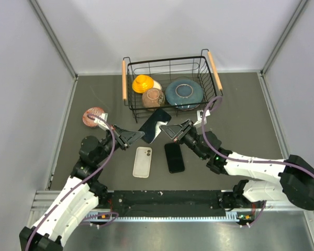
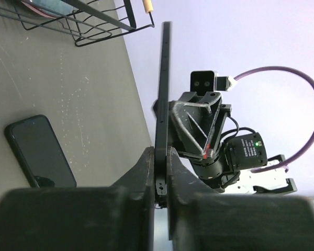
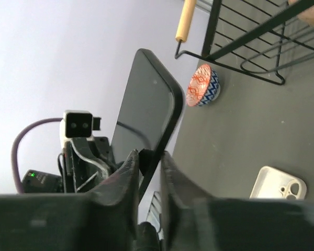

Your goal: Put the phone into the phone case

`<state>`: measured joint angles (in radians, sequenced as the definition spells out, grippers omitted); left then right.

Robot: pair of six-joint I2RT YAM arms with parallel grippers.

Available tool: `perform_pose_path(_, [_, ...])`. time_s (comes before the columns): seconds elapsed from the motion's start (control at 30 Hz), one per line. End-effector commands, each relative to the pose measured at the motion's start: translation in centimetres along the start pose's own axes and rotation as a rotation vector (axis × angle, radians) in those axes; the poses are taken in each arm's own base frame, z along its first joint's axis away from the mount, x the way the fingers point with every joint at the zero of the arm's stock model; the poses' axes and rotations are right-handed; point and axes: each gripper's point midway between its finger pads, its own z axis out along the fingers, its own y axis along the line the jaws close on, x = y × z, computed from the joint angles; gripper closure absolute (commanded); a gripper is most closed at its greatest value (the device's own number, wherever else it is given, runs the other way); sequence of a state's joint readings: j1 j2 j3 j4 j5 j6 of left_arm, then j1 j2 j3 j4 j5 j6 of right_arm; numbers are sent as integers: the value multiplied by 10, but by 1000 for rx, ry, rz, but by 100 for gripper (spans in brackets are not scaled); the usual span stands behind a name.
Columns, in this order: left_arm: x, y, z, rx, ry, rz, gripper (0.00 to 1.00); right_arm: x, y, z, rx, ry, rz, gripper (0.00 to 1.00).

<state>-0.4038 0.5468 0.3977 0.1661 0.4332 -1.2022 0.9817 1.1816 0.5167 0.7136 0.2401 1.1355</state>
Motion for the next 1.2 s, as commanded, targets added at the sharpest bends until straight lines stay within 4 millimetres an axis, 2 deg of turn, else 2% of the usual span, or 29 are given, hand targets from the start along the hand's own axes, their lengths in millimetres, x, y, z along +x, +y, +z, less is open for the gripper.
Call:
perform_pose_path(0.0, [2, -20, -3, 100, 13, 4, 78, -19, 38, 0, -142, -89, 27, 94])
perform_pose_path(0.07, [2, -16, -3, 78, 11, 5, 55, -23, 39, -2, -144, -104, 7, 100])
perform_pose_path(0.13, [1, -6, -3, 15, 7, 2, 30, -27, 37, -3, -135, -113, -11, 100])
perform_pose_path(0.23, [-3, 9, -6, -77, -10, 93, 18, -36, 31, -6, -94, -93, -44, 100])
perform_pose_path(0.27, [-2, 18, -6, -120, -3, 110, 18, -31, 22, -9, -54, -30, -68, 100])
perform_pose_path(0.3, [-4, 25, -7, -165, -4, 128, 18, -40, 23, -8, -45, -29, -76, 100])
perform_pose_path(0.33, [-8, 35, -10, -235, -6, 171, 21, -39, 22, -10, -41, -1, -90, 100])
perform_pose_path(0.37, [-8, 47, -11, -297, 2, 178, 24, -35, 10, -12, 15, 30, -123, 100])
perform_pose_path(0.4, [-11, 54, -12, -342, 4, 191, 28, -41, 16, -15, 15, 30, -134, 100])
perform_pose_path(0.43, [-15, 64, -16, -419, 7, 219, 30, -42, 14, -17, 40, 44, -147, 100])
perform_pose_path(0.47, [-14, 77, -14, -480, 35, 219, 37, -40, 11, -18, 59, 62, -170, 100])
perform_pose_path(0.5, [-18, 78, -13, -508, 41, 230, 43, -36, 8, -19, 96, 99, -179, 100])
perform_pose_path(0.53, [-18, 87, -14, -551, 58, 237, 52, -30, 8, -20, 102, 139, -178, 100])
perform_pose_path(0.57, [-15, 104, -15, -620, 97, 218, 64, -25, 7, -20, 113, 168, -173, 100])
perform_pose_path(0.6, [-15, 109, -14, -643, 114, 212, 73, -19, 6, -20, 129, 212, -170, 100])
perform_pose_path(0.63, [-16, 118, -15, -671, 125, 203, 84, -5, 1, -18, 136, 287, -166, 100])
perform_pose_path(0.67, [-12, 130, -14, -704, 159, 177, 98, 0, 4, -15, 134, 321, -160, 100])
perform_pose_path(0.73, [-9, 151, -16, -764, 180, 127, 100, 20, -6, -12, 154, 422, -139, 100])
perform_pose_path(0.93, [-1, 202, -32, -914, 170, 34, 100, 47, -17, 0, 161, 516, -18, 100])
perform_pose_path(1.07, [0, 222, -48, -1019, 145, 33, 100, 72, -38, 9, 213, 589, 21, 100])
perform_pose_path(1.17, [2, 229, -52, -1030, 138, 43, 100, 85, -42, 14, 220, 623, 41, 100])
